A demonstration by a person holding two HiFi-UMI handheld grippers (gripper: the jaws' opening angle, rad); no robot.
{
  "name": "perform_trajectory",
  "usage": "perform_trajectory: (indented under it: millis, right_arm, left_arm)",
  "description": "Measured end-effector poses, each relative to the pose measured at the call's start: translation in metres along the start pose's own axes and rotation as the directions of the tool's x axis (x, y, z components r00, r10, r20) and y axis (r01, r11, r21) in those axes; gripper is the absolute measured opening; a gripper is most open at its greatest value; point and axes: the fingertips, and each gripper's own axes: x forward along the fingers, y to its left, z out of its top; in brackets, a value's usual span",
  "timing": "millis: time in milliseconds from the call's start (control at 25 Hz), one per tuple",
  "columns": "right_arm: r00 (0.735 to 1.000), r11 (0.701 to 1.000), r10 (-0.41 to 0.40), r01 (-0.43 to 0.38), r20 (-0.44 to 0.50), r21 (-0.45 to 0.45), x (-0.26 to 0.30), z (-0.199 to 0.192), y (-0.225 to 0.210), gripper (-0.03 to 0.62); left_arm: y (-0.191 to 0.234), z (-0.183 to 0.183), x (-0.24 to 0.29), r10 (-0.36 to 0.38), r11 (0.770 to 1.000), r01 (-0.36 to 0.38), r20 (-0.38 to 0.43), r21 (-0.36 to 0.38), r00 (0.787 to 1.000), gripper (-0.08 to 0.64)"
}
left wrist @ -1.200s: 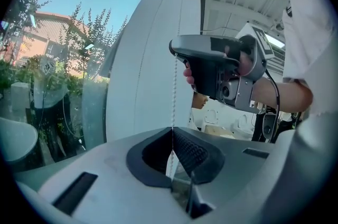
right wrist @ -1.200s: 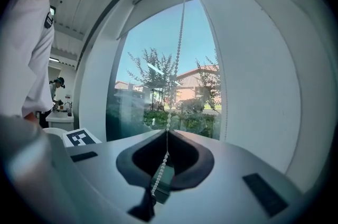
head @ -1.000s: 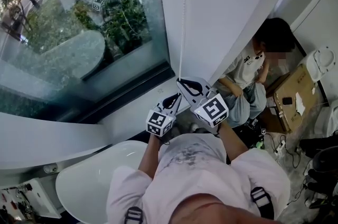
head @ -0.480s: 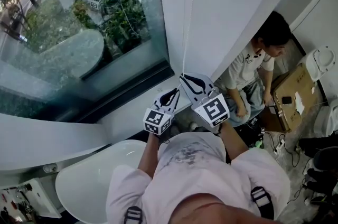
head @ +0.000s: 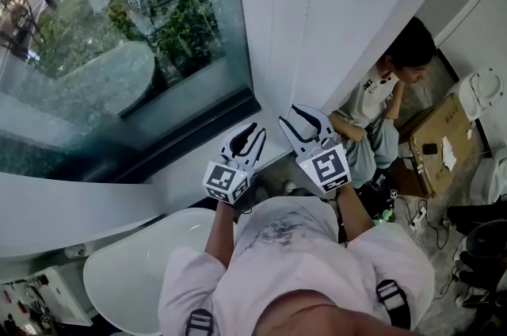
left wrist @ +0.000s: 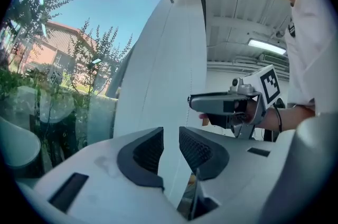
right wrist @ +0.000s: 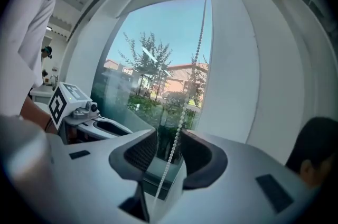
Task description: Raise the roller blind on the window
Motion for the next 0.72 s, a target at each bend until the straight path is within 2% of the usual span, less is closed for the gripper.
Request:
perform_trajectory:
  millis: [200, 440, 720]
  right_arm:
    - [1.000, 0.992, -0.012, 0.011, 0.006, 0.126, -0.013, -0.015, -0.005, 0.173]
    - [0.997, 0.982, -0.011, -0.004, 0.076, 0.189, -0.029, 0.001, -0.005, 0.081]
    - [0.984, 0.972, 0.033, -0.072, 0.173, 0.225, -0.038, 0.030, -0.007, 0.060]
  left_arm:
    - [-0.006, 0.025, -0.002, -0.003, 1.000, 0.002, 0.033, 0.024, 0.999, 0.078]
    - [-0.015, 0.051, -0.004, -0.017, 0.999, 0.014, 0.064, 0.051, 0.998, 0.023]
    - [-0.026, 0.083, -0.006, -0.024, 0.998, 0.018, 0.102, 0.066, 0.994, 0.006]
